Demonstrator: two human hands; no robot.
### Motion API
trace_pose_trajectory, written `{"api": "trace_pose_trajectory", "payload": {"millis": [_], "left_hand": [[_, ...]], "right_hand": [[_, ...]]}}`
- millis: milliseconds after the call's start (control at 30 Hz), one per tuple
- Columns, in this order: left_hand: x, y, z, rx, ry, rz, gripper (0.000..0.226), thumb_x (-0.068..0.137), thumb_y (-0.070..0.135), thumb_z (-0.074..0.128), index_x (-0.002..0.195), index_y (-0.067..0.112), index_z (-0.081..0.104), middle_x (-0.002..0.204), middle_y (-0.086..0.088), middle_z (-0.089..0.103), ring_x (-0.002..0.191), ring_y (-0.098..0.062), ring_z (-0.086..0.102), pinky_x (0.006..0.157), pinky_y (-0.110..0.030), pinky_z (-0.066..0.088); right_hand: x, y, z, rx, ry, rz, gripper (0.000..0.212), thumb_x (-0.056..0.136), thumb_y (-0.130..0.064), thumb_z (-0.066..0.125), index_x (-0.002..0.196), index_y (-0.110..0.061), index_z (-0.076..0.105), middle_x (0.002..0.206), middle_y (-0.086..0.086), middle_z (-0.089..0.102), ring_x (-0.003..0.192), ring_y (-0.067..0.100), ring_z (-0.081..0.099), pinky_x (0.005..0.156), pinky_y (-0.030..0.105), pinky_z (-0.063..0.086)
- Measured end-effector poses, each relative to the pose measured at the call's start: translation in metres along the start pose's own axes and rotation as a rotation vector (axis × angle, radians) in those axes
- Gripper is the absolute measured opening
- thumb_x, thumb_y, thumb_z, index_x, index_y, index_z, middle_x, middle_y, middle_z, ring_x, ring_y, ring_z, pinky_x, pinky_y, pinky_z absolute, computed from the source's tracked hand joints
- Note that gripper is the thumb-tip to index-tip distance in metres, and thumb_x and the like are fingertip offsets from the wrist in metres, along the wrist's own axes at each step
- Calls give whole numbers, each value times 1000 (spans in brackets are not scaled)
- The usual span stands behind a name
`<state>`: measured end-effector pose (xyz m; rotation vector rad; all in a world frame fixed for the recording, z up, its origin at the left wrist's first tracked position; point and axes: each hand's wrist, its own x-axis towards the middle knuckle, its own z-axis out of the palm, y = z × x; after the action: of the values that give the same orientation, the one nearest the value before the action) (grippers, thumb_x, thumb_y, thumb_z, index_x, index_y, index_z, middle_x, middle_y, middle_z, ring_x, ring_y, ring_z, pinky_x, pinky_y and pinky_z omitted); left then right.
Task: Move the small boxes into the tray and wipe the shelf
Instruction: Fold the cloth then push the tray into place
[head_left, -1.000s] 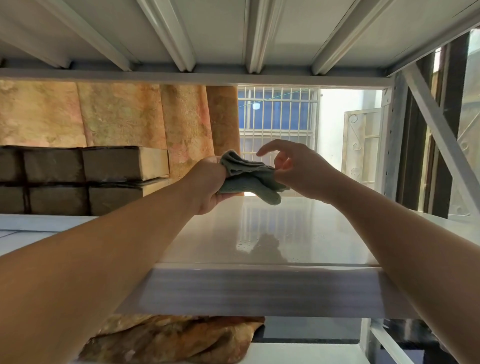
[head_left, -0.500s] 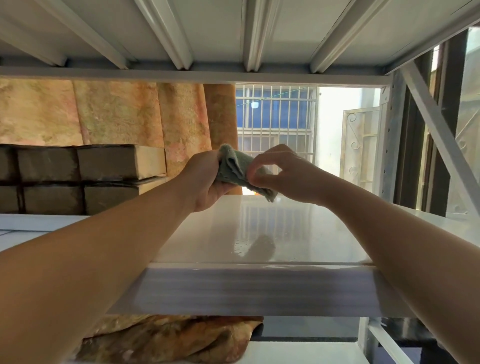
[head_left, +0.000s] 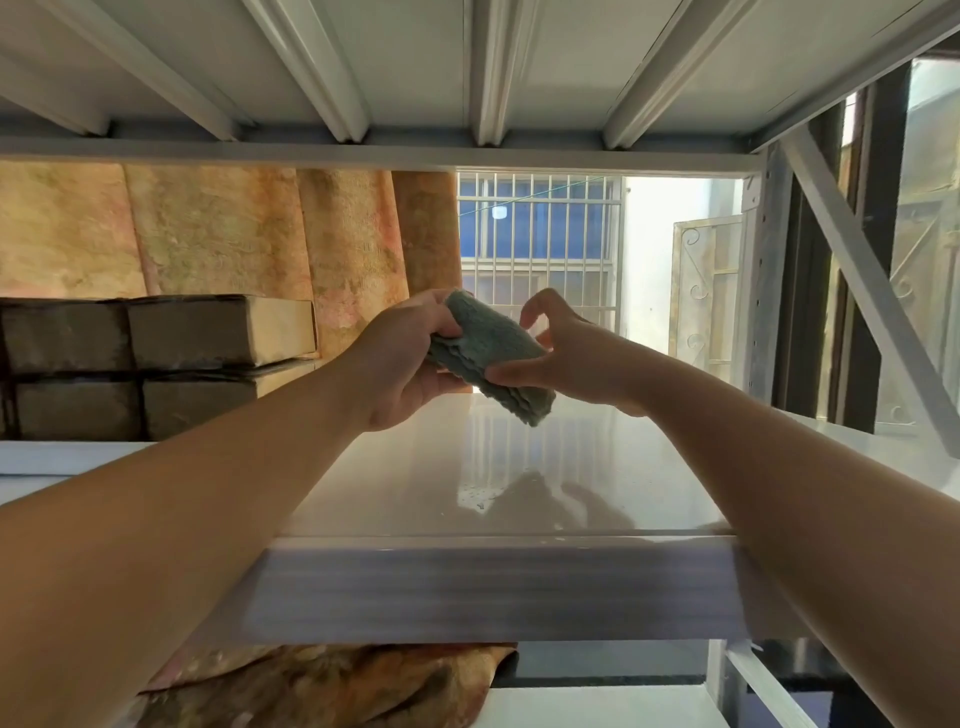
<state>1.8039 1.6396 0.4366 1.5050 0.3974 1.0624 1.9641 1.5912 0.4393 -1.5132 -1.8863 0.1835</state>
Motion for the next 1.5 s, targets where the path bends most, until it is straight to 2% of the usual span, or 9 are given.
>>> {"api": "trace_pose_trajectory", "payload": {"millis": [100,300,500,667,800,967,1133,1300,1500], "left_hand": [[1,1,-4,-11,43,42,31,90,3,32,100,13,59,106,-11,56,97,-24,57,76,-36,53],[5,-5,-6,176,8,15,12,90,12,55,101,17,57,104,-5,61,98,-18,60,74,-27,54],[7,-7,-9,100,63,-21,17,89,-2,54,98,11,60,104,-9,64,93,-19,65,68,-22,60],[4,-4,-9,64,101,-24,19,91,-1,50,101,12,61,106,-12,62,92,-22,65,66,-23,61],[0,-1,-6,195,78,-23,25,93,3,50,105,21,61,104,-12,64,82,-22,69,53,-21,58],[-4,2,-6,280,53,55,31,93,-1,47,99,23,65,107,-15,62,75,-21,68,47,-16,52],[-7,8,-8,223,6,121,35,93,-4,44,99,20,68,98,-12,66,66,-16,69,47,-15,49],[-8,12,-12,168,34,148,43,91,-9,42,80,21,71,101,-12,63,65,-18,68,51,-19,44],[-14,17,-17,181,38,125,47,88,-7,38,63,20,67,111,-16,56,63,-19,62,43,-18,42]], "right_hand": [[2,4,-3,217,-46,131,49,80,-42,68,119,-21,47,112,4,59,98,19,60,89,37,54],[-3,2,-13,710,36,180,38,83,-20,68,116,-5,54,98,10,63,80,17,65,59,22,55],[-6,0,-18,1051,-25,271,31,89,-3,57,120,3,52,92,13,61,75,16,63,56,18,58],[-6,2,-17,1065,-147,321,34,90,3,52,124,0,51,103,18,59,80,21,67,67,24,59],[-3,5,-19,1076,-28,359,28,93,4,43,116,-8,53,90,15,54,55,13,60,44,13,51],[-2,8,-23,1103,23,362,36,92,6,39,118,-15,53,88,13,51,43,9,52,37,10,40],[-5,8,-30,1142,13,245,39,91,10,32,101,-14,61,91,14,54,46,9,52,40,11,36],[-9,4,-29,1078,-36,59,41,87,16,28,79,-10,59,89,13,54,52,13,51,44,15,36],[-8,3,-26,1070,-160,53,11,84,-5,48,93,-6,55,94,12,47,62,14,52,51,17,45]]}}
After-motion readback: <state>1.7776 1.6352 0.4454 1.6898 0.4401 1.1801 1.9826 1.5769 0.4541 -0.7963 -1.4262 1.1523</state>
